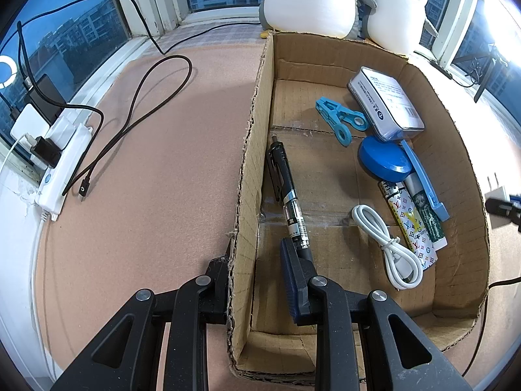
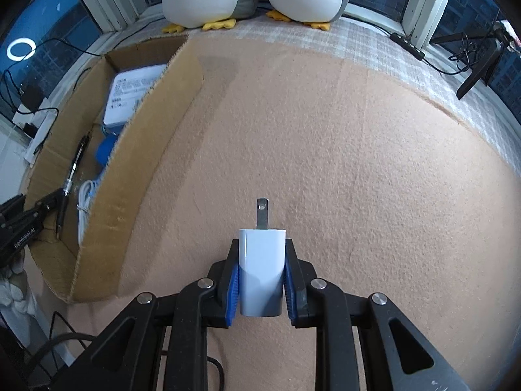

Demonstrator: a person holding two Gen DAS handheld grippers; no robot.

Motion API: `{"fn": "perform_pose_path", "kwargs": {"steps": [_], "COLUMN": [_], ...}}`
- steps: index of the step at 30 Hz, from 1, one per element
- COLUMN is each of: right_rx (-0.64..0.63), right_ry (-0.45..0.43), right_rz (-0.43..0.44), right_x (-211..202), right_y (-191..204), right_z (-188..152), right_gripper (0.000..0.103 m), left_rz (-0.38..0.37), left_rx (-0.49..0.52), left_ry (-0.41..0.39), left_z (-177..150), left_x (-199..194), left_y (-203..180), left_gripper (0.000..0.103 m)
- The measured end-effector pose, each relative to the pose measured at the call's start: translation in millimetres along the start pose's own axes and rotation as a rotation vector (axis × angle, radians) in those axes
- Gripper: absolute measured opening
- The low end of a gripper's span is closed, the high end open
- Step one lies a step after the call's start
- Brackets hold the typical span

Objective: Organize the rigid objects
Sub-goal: 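Carry the white charger plug into the box and release it with the right gripper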

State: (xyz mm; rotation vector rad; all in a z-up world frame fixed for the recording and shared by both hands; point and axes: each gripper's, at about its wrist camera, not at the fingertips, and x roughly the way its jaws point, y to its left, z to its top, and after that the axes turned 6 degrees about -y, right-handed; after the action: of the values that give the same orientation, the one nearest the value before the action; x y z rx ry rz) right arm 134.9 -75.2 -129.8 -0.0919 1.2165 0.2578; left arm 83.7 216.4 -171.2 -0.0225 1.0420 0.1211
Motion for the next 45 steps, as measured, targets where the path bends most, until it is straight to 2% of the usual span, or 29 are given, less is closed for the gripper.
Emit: {"fn": "perform_pose_path", "kwargs": {"steps": [8, 17, 24, 31, 45], "right_rx": [0.002, -0.058, -0.116, -0.154, -0.181], "right_ry": [-0.129, -0.184, -0.189, -0.16, -0.125], "right_rz": [0.057, 0.131, 0.161, 0.174, 0.172], "right_x": [-27.2, -32.4, -26.8, -11.9, 3.6], "right_y": [34.4, 75.3, 110.1, 136.3, 149.2], "right_z": [32.8, 57.5, 64.0, 68.0, 67.6], "right_gripper": [0.021, 0.021, 0.021, 0.021, 0.021], "left_rz": [-0.002, -0.002, -0.002, -0.002, -0.003], "left_rx": [-0.002, -0.002, -0.002, -0.003, -0.006], "left_ry": [0.0, 0.0, 0.0, -0.001, 0.0], "left_z": [-0.1, -0.1, 0.0, -0.1, 0.5], "left_x": [-0.2, -0.1, -0.1, 0.1, 1.3], "left_y": [0.1, 0.3, 0.5, 0.2, 0.0], "left_gripper": [0.025, 0.025, 0.025, 0.025, 0.025]}}
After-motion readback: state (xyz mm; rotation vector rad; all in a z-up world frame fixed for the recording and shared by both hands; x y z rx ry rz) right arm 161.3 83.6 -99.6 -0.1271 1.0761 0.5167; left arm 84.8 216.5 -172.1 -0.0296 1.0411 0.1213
